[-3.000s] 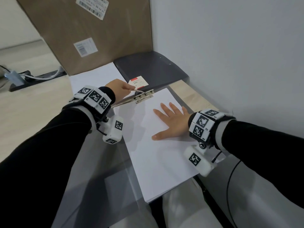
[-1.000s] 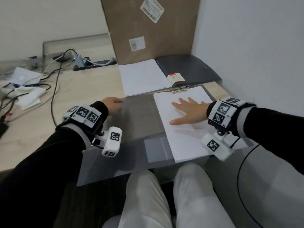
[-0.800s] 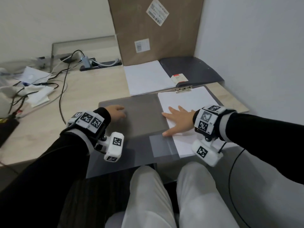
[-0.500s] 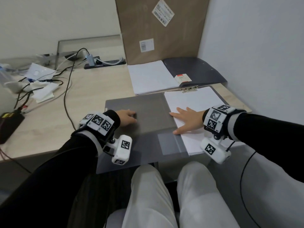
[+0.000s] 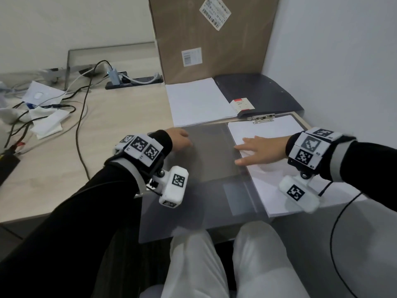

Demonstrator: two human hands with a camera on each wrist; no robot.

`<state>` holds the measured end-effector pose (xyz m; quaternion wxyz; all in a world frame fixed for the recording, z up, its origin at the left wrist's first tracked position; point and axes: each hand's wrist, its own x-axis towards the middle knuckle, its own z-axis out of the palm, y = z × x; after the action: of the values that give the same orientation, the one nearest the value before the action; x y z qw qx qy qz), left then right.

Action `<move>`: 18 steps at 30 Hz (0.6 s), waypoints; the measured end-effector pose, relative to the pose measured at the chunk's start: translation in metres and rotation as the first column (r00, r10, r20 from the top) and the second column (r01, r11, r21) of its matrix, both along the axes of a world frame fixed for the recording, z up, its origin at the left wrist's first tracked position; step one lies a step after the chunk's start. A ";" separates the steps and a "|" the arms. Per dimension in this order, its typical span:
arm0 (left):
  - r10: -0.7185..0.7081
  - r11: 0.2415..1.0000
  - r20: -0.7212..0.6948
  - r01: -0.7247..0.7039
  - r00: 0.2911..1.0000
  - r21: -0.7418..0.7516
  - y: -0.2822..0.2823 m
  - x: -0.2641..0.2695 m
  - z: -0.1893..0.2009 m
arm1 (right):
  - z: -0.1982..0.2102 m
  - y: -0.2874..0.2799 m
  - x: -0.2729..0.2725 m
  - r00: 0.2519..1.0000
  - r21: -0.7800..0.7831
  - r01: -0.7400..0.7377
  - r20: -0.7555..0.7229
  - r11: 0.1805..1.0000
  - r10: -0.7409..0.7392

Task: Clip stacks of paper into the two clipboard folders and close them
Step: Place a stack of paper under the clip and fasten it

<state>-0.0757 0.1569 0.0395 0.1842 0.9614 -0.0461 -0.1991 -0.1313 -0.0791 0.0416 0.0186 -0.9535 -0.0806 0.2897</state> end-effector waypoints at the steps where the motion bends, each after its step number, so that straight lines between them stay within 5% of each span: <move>1: 0.037 0.999 0.024 -0.036 0.999 -0.020 0.000 0.011 0.004 | 0.003 0.003 0.009 1.000 0.021 -0.004 0.030 1.000 0.004; 7: 0.402 0.909 -0.023 -0.402 0.915 -0.114 0.001 0.064 0.015 | 0.006 0.030 0.083 0.982 0.042 -0.041 0.187 0.998 0.032; 13: 0.219 0.974 0.137 -0.224 0.966 0.024 -0.012 0.098 -0.009 | -0.015 0.048 0.131 0.985 0.012 -0.020 0.173 1.000 0.017; 18: 0.441 0.870 -0.033 -0.436 0.897 -0.230 -0.021 0.109 -0.007 | -0.024 0.047 0.141 0.991 -0.031 -0.038 0.126 0.999 0.042</move>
<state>0.0335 0.1361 0.0327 0.3349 0.9206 0.1482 -0.1356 0.0102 -0.0323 0.0172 -0.0061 -0.9684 -0.0965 0.2299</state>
